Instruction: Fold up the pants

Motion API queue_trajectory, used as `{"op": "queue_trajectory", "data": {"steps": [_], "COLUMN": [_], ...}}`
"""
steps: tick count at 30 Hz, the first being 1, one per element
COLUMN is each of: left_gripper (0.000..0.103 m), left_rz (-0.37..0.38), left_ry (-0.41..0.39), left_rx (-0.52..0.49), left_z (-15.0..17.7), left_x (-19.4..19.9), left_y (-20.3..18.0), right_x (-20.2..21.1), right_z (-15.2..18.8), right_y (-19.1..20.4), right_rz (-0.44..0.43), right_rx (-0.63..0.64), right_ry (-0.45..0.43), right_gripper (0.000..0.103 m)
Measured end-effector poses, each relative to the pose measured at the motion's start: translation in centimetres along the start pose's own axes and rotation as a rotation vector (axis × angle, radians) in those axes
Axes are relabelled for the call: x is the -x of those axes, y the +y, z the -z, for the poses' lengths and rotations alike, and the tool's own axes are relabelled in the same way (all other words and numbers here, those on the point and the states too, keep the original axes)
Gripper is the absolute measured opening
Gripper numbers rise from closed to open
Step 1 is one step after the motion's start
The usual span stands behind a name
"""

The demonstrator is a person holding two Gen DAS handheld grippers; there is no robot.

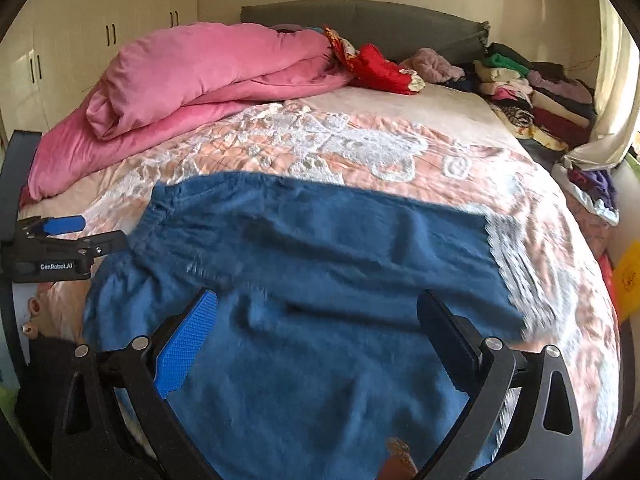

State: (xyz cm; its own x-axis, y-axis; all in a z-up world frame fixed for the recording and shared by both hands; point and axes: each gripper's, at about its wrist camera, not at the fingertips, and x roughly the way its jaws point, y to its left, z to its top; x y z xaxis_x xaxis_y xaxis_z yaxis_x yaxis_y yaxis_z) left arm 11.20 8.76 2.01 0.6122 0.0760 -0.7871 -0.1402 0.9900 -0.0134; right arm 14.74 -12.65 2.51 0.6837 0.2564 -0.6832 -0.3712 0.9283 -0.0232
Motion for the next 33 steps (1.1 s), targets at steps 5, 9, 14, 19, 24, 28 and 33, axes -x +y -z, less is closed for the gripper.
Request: {"op": "queue_trajectory", "data": {"steps": [5, 9, 14, 19, 24, 28, 33], "left_gripper": [0.094, 0.094, 0.094, 0.094, 0.094, 0.093, 0.042], "left_rz": [-0.028, -0.062, -0.046, -0.014, -0.014, 0.035, 0.156], "left_ry": [0.006, 0.044, 0.086, 0.101, 0.105, 0.091, 0.085], "left_rx": [-0.007, -0.012, -0.022, -0.039, -0.071, -0.076, -0.076], "left_z": [-2.1, -3.3, -4.6, -5.7, -6.5, -6.9, -7.1], "left_x": [-2.2, -4.7, -8.0, -10.2, -11.9, -12.2, -12.0], "left_y": [1.1, 2.2, 2.7, 2.6, 2.2, 2.2, 2.2], "right_x": [-3.3, -6.6, -11.3, -15.6, -18.9, -21.3, -23.1], "right_z": [-2.8, -4.8, -6.6, -8.9, -10.2, -10.8, -11.2], "right_y": [0.6, 0.9, 1.3, 1.8, 1.8, 1.9, 2.1], "right_rz": [0.006, -0.004, -0.012, -0.042, -0.058, -0.064, -0.076], "right_rx": [0.083, 0.136, 0.198, 0.223, 0.257, 0.284, 0.335], "right_ry": [0.002, 0.037, 0.098, 0.146, 0.193, 0.235, 0.258], "right_gripper": [0.099, 0.099, 0.099, 0.099, 0.099, 0.099, 0.099]}}
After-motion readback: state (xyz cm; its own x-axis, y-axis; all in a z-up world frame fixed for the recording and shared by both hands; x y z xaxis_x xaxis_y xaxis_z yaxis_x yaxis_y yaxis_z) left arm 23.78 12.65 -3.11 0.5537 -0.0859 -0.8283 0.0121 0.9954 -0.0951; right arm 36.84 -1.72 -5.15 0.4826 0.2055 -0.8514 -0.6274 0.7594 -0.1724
